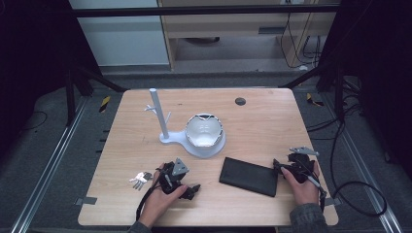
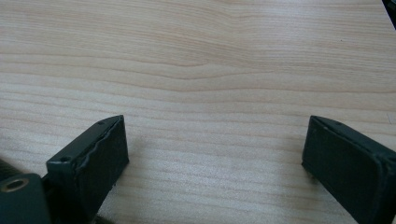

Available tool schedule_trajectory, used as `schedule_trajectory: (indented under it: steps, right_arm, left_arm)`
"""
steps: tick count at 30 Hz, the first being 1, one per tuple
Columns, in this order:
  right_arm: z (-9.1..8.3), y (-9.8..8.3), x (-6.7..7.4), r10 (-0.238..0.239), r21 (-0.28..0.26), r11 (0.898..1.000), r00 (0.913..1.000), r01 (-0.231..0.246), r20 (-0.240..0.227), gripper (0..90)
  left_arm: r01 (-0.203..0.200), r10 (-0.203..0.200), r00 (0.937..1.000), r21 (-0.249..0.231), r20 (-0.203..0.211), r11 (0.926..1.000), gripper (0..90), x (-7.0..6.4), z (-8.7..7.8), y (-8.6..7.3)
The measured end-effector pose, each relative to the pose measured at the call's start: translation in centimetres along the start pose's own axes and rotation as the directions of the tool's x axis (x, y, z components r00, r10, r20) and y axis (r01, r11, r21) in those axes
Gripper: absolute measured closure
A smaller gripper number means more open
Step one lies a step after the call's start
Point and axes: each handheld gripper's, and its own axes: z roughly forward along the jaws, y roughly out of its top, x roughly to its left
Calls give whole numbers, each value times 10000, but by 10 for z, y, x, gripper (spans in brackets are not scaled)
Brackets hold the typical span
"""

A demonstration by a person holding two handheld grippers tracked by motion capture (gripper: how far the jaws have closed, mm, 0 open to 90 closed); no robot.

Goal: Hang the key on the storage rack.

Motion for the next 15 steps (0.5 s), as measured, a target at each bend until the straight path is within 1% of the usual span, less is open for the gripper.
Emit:
schedule_trajectory:
  steps: [1, 3, 6, 7, 10, 11, 12, 13, 14, 15]
  right_arm:
    - [0, 0, 0, 9, 5, 10000, 10000, -9, -20, 70]
    - [0, 0, 0, -20, -12, 10000, 10000, 20, -50, 69]
    - [-1, -1, 1, -80, 3, 10000, 9999, 80, -98, 69]
    - [-1, -1, 1, -81, -5, 10000, 9999, 81, -126, 69]
    - [-1, -1, 1, -95, 5, 10000, 9998, 95, -148, 67]
    - [-1, -1, 1, -111, 2, 9999, 9998, 111, -137, 67]
    - [-1, -1, 1, -93, 8, 10000, 9998, 93, -154, 66]
    - [-1, -1, 1, -76, 13, 10000, 9999, 76, -153, 64]
    - [-1, -1, 1, -110, 15, 9999, 9998, 110, -159, 62]
    - [0, -1, 1, -123, 14, 9999, 9998, 123, -165, 60]
  left_arm:
    - [-24, 24, 10000, -50, 54, 10000, 12, 0, -1, -1]
    - [0, 0, 10000, -134, 6, 9999, 43, 0, -3, -2]
    - [-65, 66, 9999, -118, 79, 9999, 68, 0, -7, -2]
    - [-162, 163, 9998, -130, 71, 9998, 68, 0, -12, -1]
    - [-139, 141, 9999, -388, 58, 9992, 79, 3, -25, 0]
    - [-168, 168, 9999, -385, 12, 9991, 79, 4, -29, 1]
    - [-211, 205, 9995, -302, -221, 9993, 79, 6, -34, 3]
    - [-186, 178, 9992, -203, -358, 9996, 80, 8, -38, 5]
    - [-129, 126, 9988, -59, -479, 9999, 86, 10, -41, 6]
    - [33, -29, 9975, 53, -702, 10000, 98, 11, -46, 8]
